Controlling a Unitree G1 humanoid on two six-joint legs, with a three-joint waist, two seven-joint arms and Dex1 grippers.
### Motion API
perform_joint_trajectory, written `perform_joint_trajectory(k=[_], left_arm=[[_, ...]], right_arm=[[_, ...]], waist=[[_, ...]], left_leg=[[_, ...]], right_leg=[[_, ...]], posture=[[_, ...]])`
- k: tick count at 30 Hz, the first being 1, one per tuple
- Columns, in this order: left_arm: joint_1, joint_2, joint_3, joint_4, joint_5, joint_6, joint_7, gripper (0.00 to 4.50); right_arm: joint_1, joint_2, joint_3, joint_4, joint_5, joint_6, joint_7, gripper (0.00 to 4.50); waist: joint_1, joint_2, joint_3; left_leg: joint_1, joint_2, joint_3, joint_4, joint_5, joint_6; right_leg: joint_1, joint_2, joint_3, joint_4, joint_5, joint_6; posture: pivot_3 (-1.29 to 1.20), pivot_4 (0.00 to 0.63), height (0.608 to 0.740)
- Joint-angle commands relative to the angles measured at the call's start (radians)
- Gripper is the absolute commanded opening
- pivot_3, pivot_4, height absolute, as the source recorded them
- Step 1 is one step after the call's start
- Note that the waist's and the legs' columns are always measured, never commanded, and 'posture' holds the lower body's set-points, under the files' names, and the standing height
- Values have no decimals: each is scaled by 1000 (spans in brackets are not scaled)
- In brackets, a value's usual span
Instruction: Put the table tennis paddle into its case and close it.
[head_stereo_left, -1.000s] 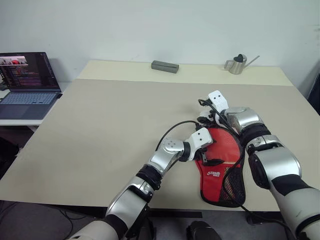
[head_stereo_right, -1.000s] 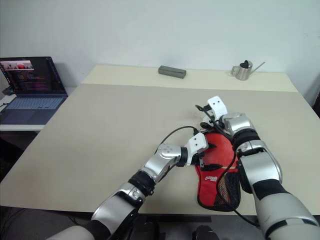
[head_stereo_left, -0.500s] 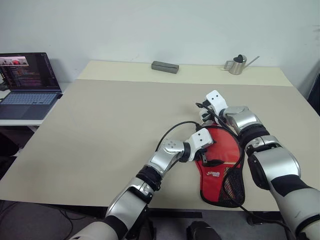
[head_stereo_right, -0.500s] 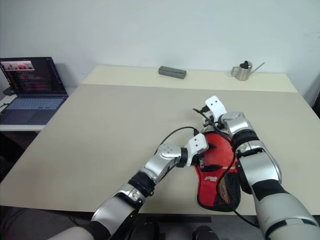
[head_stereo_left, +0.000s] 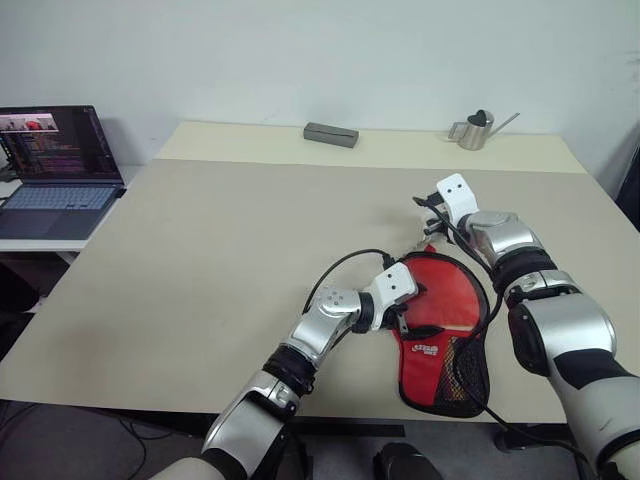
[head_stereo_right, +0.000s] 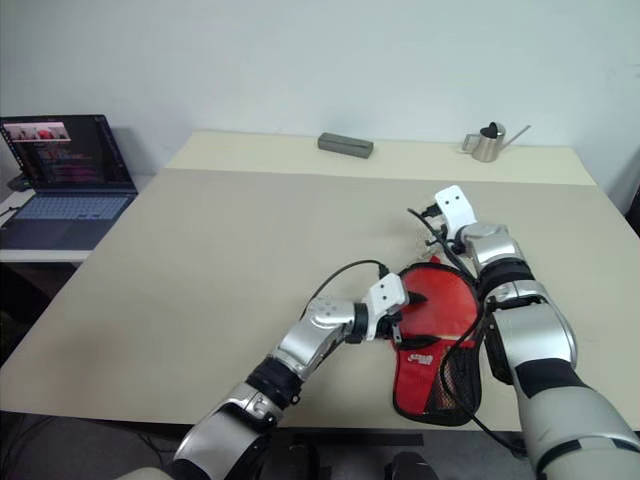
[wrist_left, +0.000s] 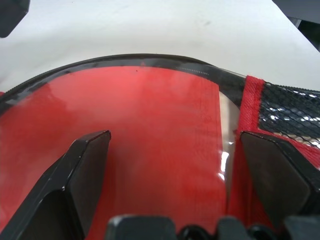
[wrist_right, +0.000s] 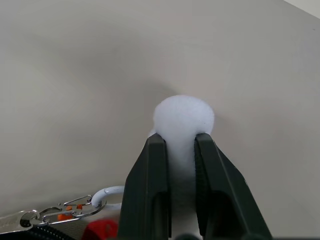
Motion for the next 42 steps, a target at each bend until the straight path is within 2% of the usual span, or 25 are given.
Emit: perform_joint_trajectory(k=[1,9,14,21,29,33,42], left_arm=[[57,17,-48,45,30,72,-14,4500],[46,10,-42,56,32,86,0,4500],[20,8,-46,81,53,86,29,4500],[-31,-4,-53,156,73,59,72,4500],[-60,-26,-53,212,75,39,92,4500],[-59,-32,-57,221,74,38,91,4500],[-62,-42,-64,233,79,30,88,4500]], right_arm=[[2,-37,-14,-39,0,-13,2,219],[48,-92,-11,-111,-3,6,36,208],[124,-144,-26,-243,14,81,83,207],[282,-269,-45,-496,37,229,158,207],[417,-395,-69,-669,66,331,217,204],[501,-461,-82,-785,102,403,283,203],[733,-597,-111,-1055,212,531,424,201]], waist=[[1,0,0],[1,0,0],[4,0,0],[8,0,0],[9,0,0],[8,0,0],[10,-1,0]], left_leg=[[0,0,0,0,0,0],[0,0,0,0,0,0],[1,-1,-1,0,0,0],[2,-2,-2,2,1,1],[2,-10,-2,2,3,5],[1,-15,-3,2,4,8],[1,-16,-5,1,4,9]], right_leg=[[0,0,0,0,0,0],[1,0,0,-1,0,0],[2,0,-1,-1,0,0],[5,-2,-1,-2,1,2],[5,-8,0,-2,2,4],[5,-14,0,-3,2,7],[6,-15,-1,-4,1,9]], posture=[[0,150,740],[0,150,740],[0,150,740],[0,150,740],[0,150,740],[0,150,740],[0,150,740]])
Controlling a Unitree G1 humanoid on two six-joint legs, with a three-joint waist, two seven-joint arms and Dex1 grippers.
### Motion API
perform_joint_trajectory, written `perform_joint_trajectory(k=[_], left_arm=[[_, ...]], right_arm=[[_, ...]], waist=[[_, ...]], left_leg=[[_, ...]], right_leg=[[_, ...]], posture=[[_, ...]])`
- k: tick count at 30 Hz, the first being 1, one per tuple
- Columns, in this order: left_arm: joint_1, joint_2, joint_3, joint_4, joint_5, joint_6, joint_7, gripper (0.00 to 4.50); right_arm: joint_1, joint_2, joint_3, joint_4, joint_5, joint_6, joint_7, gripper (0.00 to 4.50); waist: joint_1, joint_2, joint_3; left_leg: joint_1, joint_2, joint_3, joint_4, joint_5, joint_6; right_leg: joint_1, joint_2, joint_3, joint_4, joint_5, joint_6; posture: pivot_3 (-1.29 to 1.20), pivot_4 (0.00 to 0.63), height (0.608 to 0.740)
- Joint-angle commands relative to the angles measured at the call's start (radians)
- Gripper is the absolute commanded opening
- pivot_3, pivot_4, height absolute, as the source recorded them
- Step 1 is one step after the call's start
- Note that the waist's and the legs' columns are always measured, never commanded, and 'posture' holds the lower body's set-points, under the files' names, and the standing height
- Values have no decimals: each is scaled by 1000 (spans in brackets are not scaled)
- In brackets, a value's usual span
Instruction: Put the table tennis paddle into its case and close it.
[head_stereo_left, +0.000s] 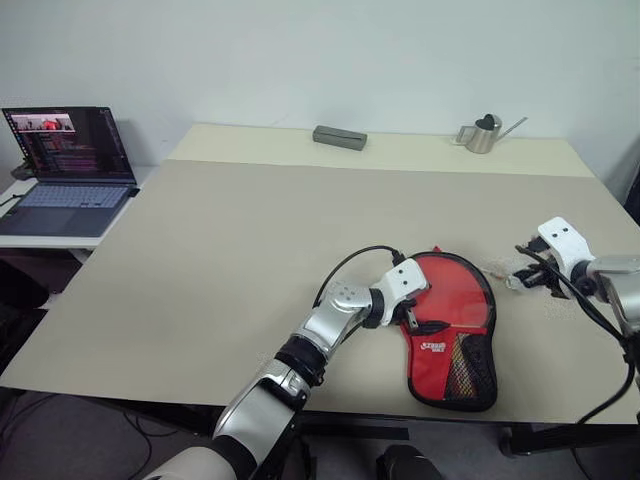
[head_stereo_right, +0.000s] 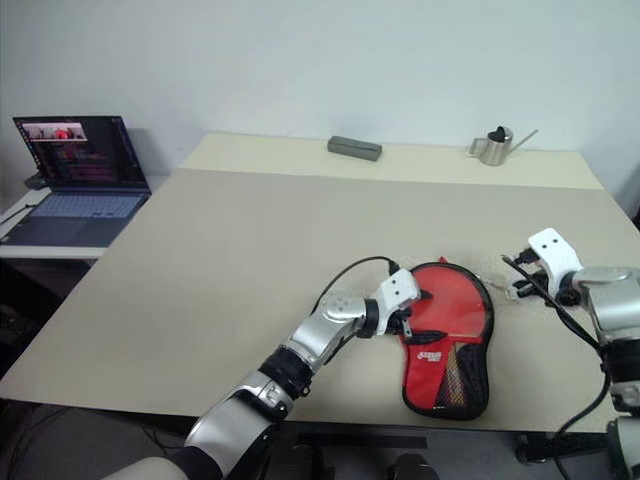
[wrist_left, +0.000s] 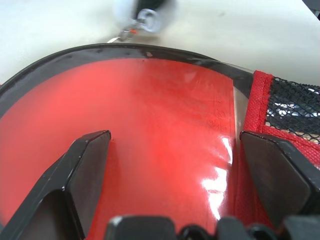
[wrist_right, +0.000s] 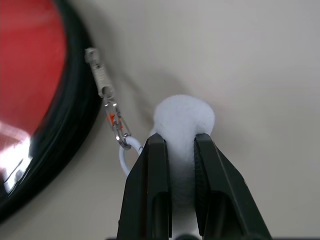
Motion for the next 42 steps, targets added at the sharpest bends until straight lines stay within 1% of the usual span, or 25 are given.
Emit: perform_joint_trajectory(k=[1,2,7,11,19,23,24,27,31,33,35,38,42], left_arm=[[33,9,-50,93,65,34,13,4500],[32,8,-51,96,66,32,11,4500],[25,0,-55,106,69,27,4,4500],[19,-12,-61,114,72,22,0,4500],[16,-21,-63,119,77,17,-7,4500],[11,-24,-64,123,77,16,-6,4500],[11,-25,-64,124,76,16,-6,4500],[11,-26,-67,122,74,15,-6,4500],[11,-28,-73,124,70,12,-5,4500],[11,-29,-75,123,69,12,-5,4500],[10,-30,-79,123,66,12,-8,4500],[-10,-35,-91,143,72,-1,-20,4500],[-63,-48,-100,192,69,-21,-76,4500]], right_arm=[[86,-74,-58,-117,34,35,41,201],[119,-86,-70,-146,48,48,51,201],[243,-143,-125,-251,108,83,95,201],[386,-207,-180,-346,164,76,174,201],[581,-278,-277,-484,252,47,289,190],[666,-308,-308,-525,264,1,338,189],[700,-320,-319,-537,261,-15,358,187],[788,-345,-352,-565,250,-62,408,187],[885,-360,-395,-613,247,-107,455,176],[911,-359,-401,-628,243,-122,456,174],[910,-353,-389,-634,249,-123,437,169],[881,-338,-351,-627,257,-118,405,169],[810,-319,-292,-589,261,-105,373,168]], waist=[[2,0,0],[2,-1,0],[2,-1,-1],[6,-1,-2],[13,-3,-2],[20,-1,-3],[22,-1,-4],[29,0,-4],[37,0,-5],[38,-1,-5],[39,-1,-5],[39,-2,-5],[36,-2,-5]], left_leg=[[0,0,0,0,0,0],[0,0,-1,0,0,0],[0,0,-1,0,-1,1],[0,0,-1,0,-1,1],[0,-1,-2,0,-3,5],[-1,-2,-2,-1,-4,5],[-1,-2,-2,-1,-4,6],[-1,-2,-2,-2,-6,7],[-3,-5,-2,-2,-9,8],[-3,-13,-4,-2,-10,9],[-3,-15,-6,-2,-11,10],[-3,-16,-8,-2,-12,11],[-3,-16,-12,-1,-12,11]], right_leg=[[0,0,0,0,0,0],[0,0,-1,-1,-2,4],[1,-1,-1,-2,-3,4],[-1,-2,-2,-3,-3,5],[0,-6,-3,-7,-5,8],[1,-6,-4,-10,-5,9],[4,-6,-6,-14,-5,9],[5,-8,-7,-17,-6,10],[7,-11,-10,-19,-6,10],[7,-14,-11,-20,-7,10],[8,-17,-11,-20,-8,11],[9,-18,-11,-21,-8,11],[9,-17,-14,-20,-8,11]], posture=[[0,150,740],[0,150,740],[0,150,740],[0,150,740],[0,150,740],[0,150,740],[0,150,740],[0,150,740],[0,150,740],[0,150,740],[0,150,740],[0,150,740],[0,150,740]])
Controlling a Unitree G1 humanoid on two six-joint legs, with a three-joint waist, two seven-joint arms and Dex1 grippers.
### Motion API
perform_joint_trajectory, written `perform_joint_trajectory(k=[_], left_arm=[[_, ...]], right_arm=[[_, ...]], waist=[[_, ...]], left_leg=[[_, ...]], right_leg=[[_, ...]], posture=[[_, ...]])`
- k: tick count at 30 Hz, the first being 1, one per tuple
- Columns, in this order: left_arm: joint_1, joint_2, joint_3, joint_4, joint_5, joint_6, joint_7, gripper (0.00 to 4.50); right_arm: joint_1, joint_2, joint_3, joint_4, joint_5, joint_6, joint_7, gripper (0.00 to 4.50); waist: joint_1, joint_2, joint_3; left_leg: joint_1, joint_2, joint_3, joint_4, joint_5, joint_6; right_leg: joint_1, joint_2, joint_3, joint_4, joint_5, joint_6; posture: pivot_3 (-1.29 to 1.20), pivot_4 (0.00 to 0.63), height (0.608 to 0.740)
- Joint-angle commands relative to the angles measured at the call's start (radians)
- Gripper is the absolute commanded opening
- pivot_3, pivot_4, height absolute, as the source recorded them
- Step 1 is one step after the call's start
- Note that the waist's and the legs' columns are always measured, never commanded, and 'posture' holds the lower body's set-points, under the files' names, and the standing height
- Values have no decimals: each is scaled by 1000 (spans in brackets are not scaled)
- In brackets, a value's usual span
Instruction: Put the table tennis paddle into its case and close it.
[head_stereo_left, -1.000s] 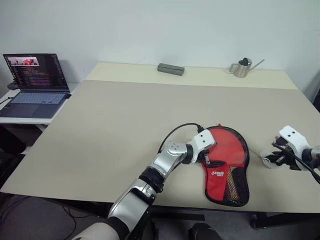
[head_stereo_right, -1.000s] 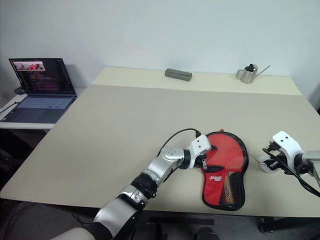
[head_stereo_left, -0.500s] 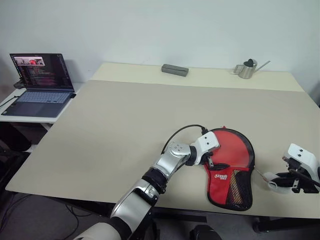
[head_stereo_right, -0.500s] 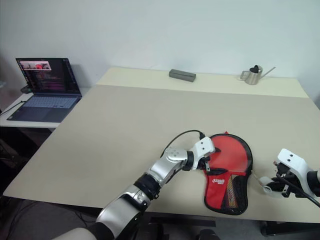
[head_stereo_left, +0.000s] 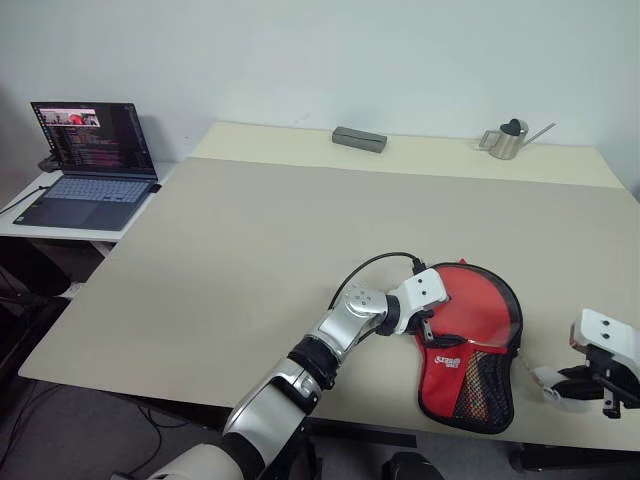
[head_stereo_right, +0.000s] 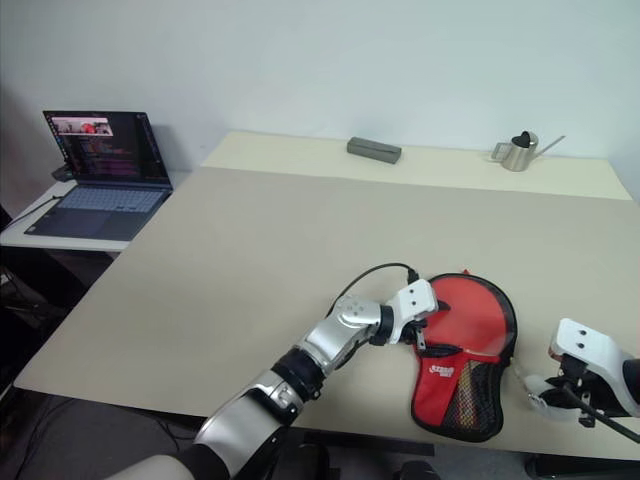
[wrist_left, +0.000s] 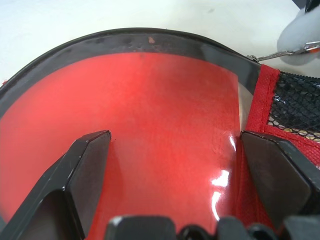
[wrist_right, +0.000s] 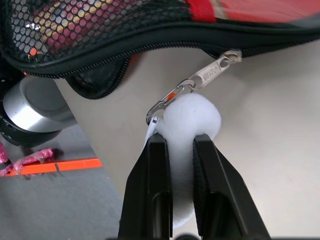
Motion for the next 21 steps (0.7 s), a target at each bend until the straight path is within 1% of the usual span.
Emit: perform_joint_trajectory(k=[1,5,9,11,13,21], left_arm=[[-24,-4,-44,128,58,13,-51,4500],[-49,-14,-54,168,55,-30,-132,4500],[-66,-28,-64,195,63,-57,-179,4500],[-73,-34,-71,211,74,-70,-186,4500],[-75,-38,-74,223,81,-78,-187,4500],[-67,-49,-80,231,88,-83,-186,4500]], right_arm=[[-39,10,58,27,19,17,7,168],[-112,19,99,81,25,35,-2,167],[-143,10,123,143,16,30,10,159],[-108,-4,102,131,26,39,36,158],[-66,-11,75,103,35,50,55,158],[109,15,-40,-38,66,88,56,150]], waist=[[-4,0,0],[-12,0,0],[-12,2,-1],[-11,3,-2],[-8,4,-3],[6,8,-5]], left_leg=[[0,0,-1,0,0,0],[0,0,-2,0,0,0],[-2,-1,-5,0,0,0],[-4,-1,-8,1,0,0],[-5,-1,-11,1,0,0],[-7,-2,-16,1,-1,-2]], right_leg=[[0,0,-1,0,0,0],[1,0,-2,0,0,0],[1,0,-6,0,0,-1],[1,0,-10,0,-1,-2],[6,0,-12,0,-1,-3],[10,0,-20,-1,-5,-4]], posture=[[0,150,740],[0,150,740],[0,150,740],[0,150,740],[0,150,740],[0,150,740]])
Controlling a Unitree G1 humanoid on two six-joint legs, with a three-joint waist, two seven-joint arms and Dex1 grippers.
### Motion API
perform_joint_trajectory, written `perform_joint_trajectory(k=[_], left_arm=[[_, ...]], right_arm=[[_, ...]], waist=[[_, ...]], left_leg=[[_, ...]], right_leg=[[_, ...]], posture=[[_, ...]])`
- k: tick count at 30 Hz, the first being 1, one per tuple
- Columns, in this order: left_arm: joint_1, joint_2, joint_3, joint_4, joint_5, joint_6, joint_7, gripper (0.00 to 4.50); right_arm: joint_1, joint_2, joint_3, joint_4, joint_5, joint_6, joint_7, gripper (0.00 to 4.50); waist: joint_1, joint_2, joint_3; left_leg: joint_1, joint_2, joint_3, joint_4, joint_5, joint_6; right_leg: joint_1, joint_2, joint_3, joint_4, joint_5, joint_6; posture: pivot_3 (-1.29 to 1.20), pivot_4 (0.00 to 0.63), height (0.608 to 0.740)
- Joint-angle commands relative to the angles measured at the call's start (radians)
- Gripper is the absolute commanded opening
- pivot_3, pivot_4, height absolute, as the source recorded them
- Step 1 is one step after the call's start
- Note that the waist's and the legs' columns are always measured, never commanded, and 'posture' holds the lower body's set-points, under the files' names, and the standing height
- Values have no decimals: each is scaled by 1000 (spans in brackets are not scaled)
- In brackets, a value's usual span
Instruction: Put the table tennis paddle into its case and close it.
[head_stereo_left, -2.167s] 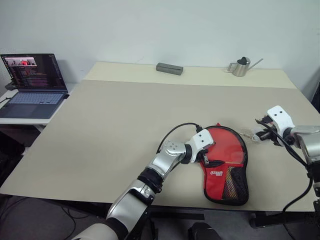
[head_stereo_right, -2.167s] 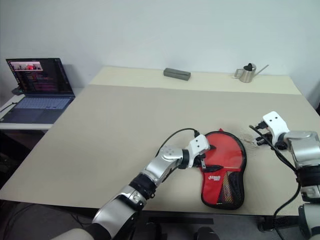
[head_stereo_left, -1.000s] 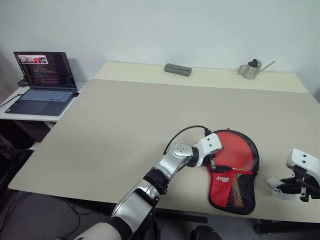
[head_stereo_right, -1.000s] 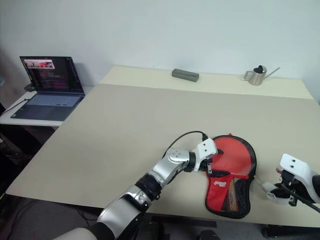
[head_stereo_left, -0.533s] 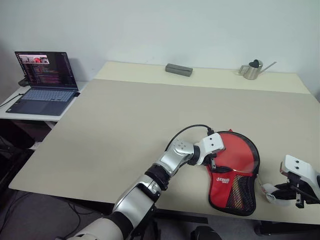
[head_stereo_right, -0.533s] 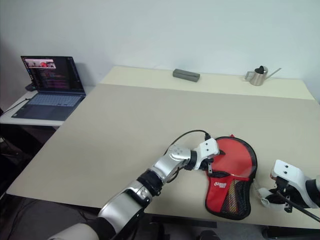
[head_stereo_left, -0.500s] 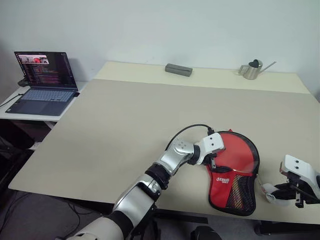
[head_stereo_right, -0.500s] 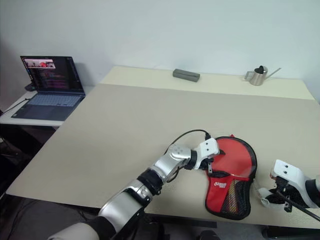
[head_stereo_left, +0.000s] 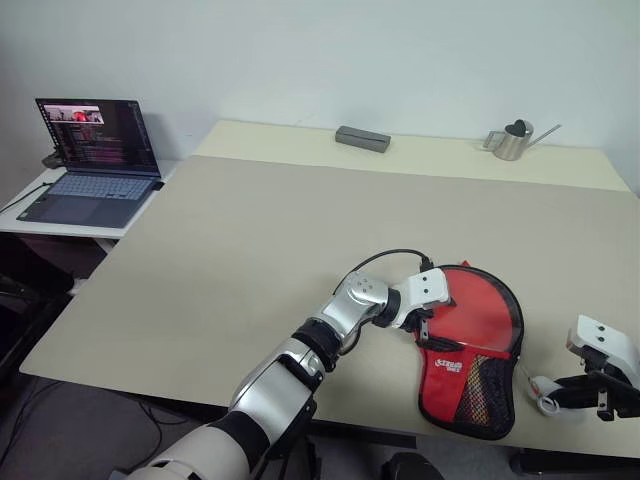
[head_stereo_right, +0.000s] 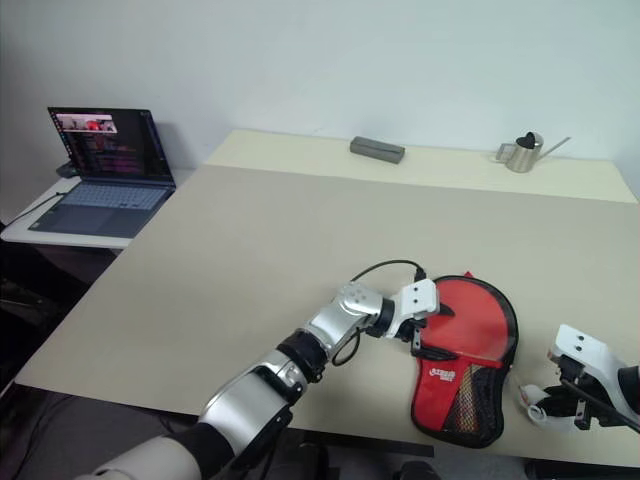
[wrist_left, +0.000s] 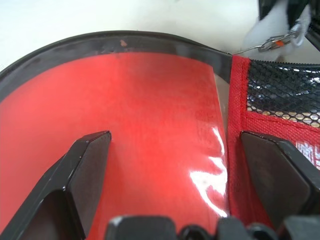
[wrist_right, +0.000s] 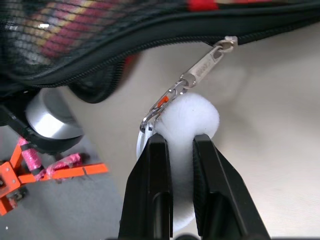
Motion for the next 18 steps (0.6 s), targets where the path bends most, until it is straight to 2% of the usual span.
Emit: perform_joint_trajectory(k=[1,18], left_arm=[[37,-36,-75,76,84,20,-19,4500],[29,-59,-80,85,81,26,17,4500]], right_arm=[[61,7,-29,-55,24,24,34,150],[240,8,-80,-169,5,-23,63,135]], waist=[[3,0,0],[11,1,-3]], left_leg=[[0,0,0,0,0,0],[0,0,-7,1,0,-1]], right_leg=[[0,0,-1,0,0,0],[7,-2,-13,-1,-3,-3]], posture=[[0,150,740],[0,150,740]])
